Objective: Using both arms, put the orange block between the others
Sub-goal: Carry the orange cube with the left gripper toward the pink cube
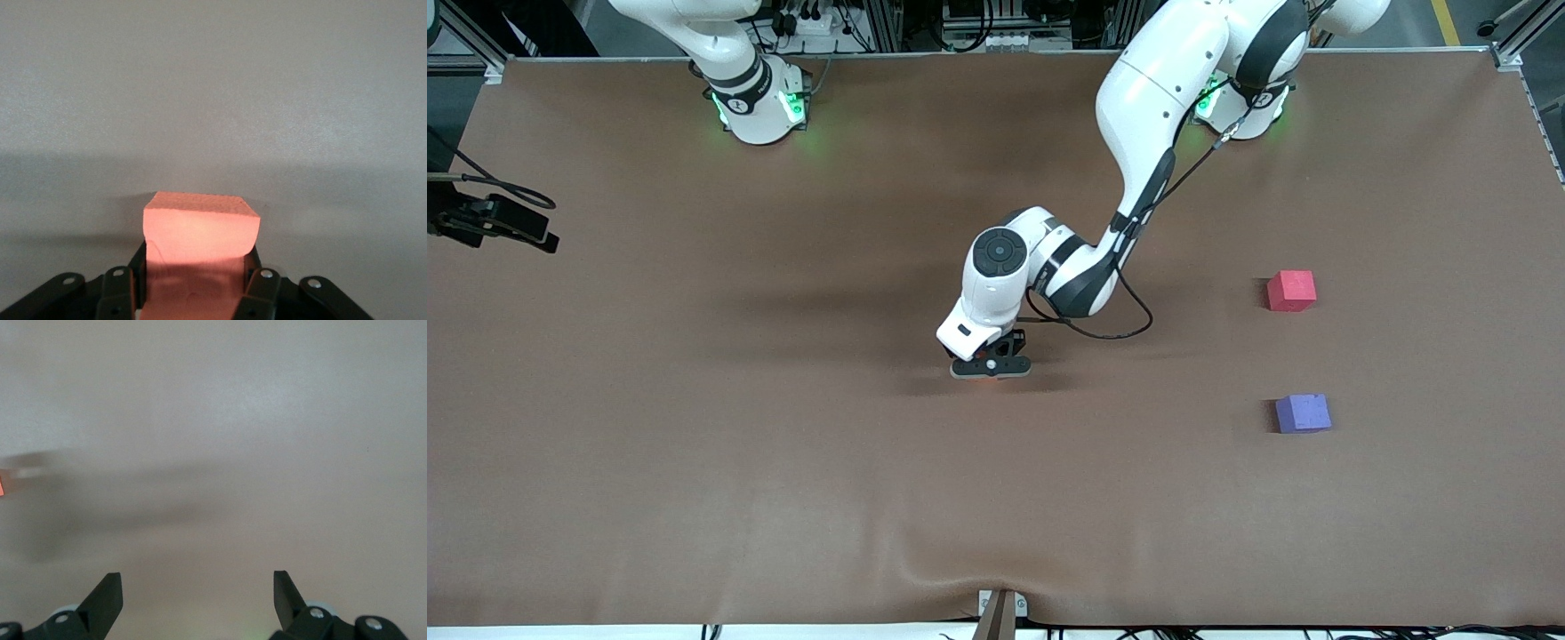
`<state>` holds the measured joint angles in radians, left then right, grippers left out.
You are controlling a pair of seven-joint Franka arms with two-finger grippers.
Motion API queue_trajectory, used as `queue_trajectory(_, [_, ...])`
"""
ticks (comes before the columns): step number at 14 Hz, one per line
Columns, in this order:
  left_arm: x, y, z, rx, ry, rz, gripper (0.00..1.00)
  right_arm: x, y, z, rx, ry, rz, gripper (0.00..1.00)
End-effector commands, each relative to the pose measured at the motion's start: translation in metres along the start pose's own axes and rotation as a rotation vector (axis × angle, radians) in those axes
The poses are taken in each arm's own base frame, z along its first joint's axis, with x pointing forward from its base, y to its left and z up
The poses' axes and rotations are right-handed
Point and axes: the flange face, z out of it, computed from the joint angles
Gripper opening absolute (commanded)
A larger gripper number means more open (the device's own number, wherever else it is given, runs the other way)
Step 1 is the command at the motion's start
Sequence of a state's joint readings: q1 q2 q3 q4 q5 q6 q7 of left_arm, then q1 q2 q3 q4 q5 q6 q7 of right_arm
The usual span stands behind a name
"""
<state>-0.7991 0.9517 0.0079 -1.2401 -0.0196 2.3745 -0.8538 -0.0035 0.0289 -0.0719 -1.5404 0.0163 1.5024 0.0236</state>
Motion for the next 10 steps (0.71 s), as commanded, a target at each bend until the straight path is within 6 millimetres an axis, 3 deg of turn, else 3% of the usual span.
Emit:
queue_trajectory(1, [0.012, 0.005, -0.025, -0.032, 0.028, 0.003, 0.01, -0.009, 0.001, -0.001, 0.007, 0.001, 0.014, 1.00])
queue_trajectory(2, [0.021, -0.004, -0.040, -0.028, 0.031, -0.012, 0.01, -0.009, 0.001, -0.001, 0.007, 0.001, 0.014, 1.00])
queue_trajectory(4, [0.052, -0.035, -0.089, -0.019, 0.037, -0.065, 0.00, -0.009, 0.002, -0.001, 0.006, 0.002, 0.011, 1.00])
queue_trajectory(6, [0.062, -0.062, -0.137, 0.016, 0.022, -0.070, 0.01, -0.009, 0.002, -0.001, 0.006, 0.001, 0.010, 1.00])
queue_trajectory(10, [0.085, -0.182, -0.203, 0.064, -0.016, 0.098, 0.01, -0.008, 0.003, 0.000, 0.006, 0.002, 0.011, 1.00])
